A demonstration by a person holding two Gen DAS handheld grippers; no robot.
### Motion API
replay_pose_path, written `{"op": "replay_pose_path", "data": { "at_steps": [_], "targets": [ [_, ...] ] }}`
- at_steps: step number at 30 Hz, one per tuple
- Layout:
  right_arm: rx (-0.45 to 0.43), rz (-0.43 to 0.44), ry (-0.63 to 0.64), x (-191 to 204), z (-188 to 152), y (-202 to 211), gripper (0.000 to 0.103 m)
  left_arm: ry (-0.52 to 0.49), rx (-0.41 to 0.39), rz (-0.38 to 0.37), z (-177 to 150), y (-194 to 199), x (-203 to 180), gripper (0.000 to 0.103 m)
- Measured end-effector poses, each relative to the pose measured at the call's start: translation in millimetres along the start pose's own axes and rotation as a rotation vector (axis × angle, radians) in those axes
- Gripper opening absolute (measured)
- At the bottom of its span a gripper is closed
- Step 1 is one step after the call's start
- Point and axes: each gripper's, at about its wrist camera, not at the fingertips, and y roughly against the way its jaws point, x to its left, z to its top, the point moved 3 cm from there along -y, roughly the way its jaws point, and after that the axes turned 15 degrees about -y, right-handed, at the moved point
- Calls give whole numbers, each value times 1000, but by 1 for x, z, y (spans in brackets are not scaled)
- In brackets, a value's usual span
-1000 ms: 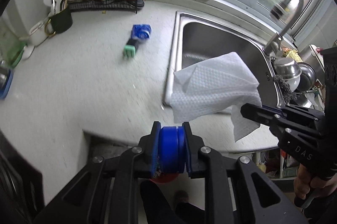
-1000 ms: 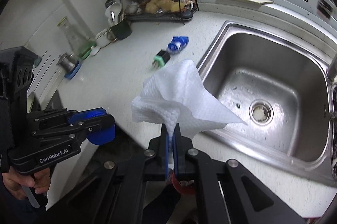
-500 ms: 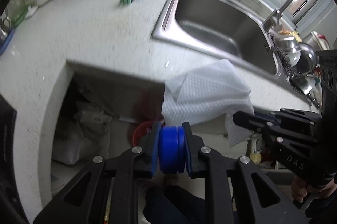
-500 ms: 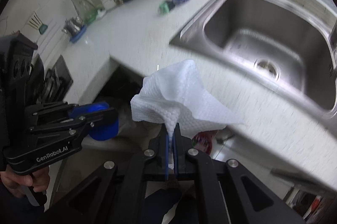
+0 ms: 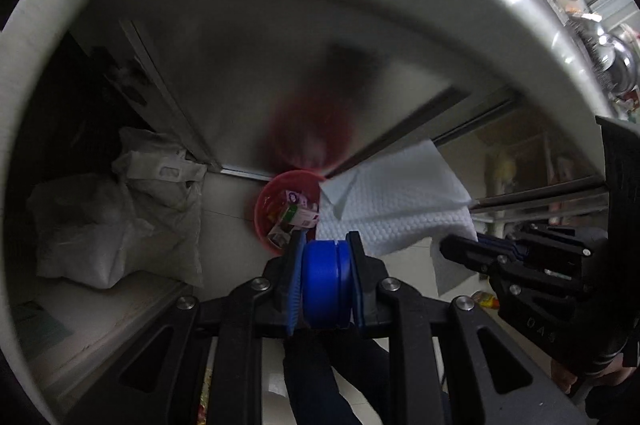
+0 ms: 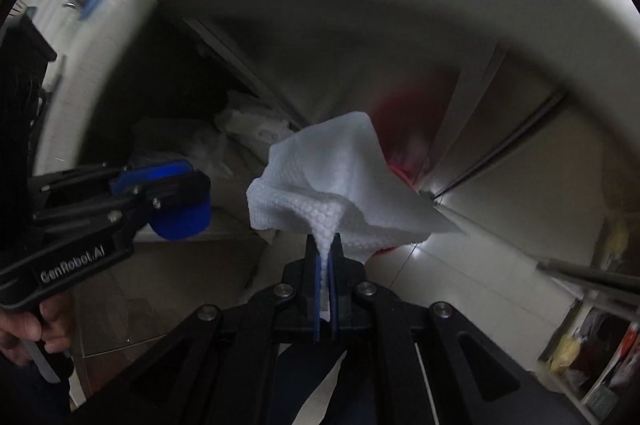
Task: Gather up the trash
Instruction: 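Carry the blue item and white cloth down toward the red bucket, then open both tools to drop the blue item and cloth into the bucket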
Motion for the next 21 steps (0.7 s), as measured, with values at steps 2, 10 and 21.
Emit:
{"op": "replay_pose_path", "data": {
  "at_steps": [2,10,21],
  "targets": [
    [6,-20,1,-3,-1,-25,3,-4,11,-4,-4,-23,8,18],
    [17,-46,-42,-27,3,-149,3,-34,67,5,-17,-150,31,18],
    [53,-70,-58,-70,4,-273,3,-43,139,-15,-40,-302,49,18]
  ]
}}
